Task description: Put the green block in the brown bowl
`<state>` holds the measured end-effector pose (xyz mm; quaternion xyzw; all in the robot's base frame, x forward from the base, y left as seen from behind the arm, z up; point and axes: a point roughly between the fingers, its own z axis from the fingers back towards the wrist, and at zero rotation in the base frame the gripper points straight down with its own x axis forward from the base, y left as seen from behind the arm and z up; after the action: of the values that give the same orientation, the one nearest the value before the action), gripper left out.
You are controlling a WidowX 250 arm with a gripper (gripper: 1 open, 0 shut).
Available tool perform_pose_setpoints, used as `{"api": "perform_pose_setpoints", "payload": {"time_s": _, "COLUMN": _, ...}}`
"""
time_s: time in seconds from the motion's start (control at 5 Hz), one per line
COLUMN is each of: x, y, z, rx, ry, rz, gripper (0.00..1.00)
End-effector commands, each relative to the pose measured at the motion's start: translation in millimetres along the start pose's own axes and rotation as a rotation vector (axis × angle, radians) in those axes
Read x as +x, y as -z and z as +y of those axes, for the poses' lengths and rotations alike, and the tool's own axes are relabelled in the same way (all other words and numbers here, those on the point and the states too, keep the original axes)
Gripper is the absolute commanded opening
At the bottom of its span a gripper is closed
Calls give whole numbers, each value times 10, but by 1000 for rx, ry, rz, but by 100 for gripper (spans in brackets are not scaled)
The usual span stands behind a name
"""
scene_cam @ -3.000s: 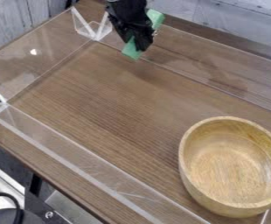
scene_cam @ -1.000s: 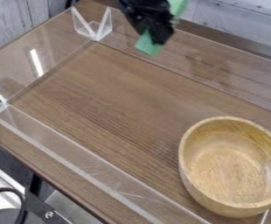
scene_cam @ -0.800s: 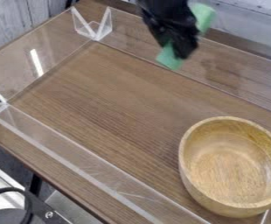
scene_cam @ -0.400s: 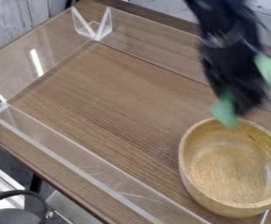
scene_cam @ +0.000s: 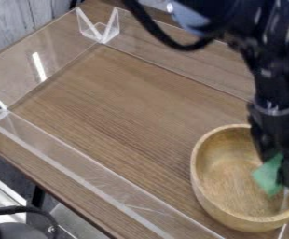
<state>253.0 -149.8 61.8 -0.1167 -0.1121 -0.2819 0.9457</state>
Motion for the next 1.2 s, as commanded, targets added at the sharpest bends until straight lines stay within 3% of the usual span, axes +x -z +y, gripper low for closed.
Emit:
{"api": "perform_pose_setpoints", "payload": {"time_s": 0.0, "x": 7, "y": 39, "z": -13, "rx": -6, "ry": 20, "rz": -23, "gripper": 0}}
{"api": "perform_pose_setpoints", "payload": {"time_s": 0.2, "x": -73, "y": 116, "z": 16, "rx": -8, "ry": 14, "rz": -10, "gripper": 0}}
{"api": "perform_pose_setpoints", "payload": {"time_s": 1.0, "x": -167, "y": 190, "z": 121, "rx": -8, "ry": -18, "rz": 46, "gripper": 0}}
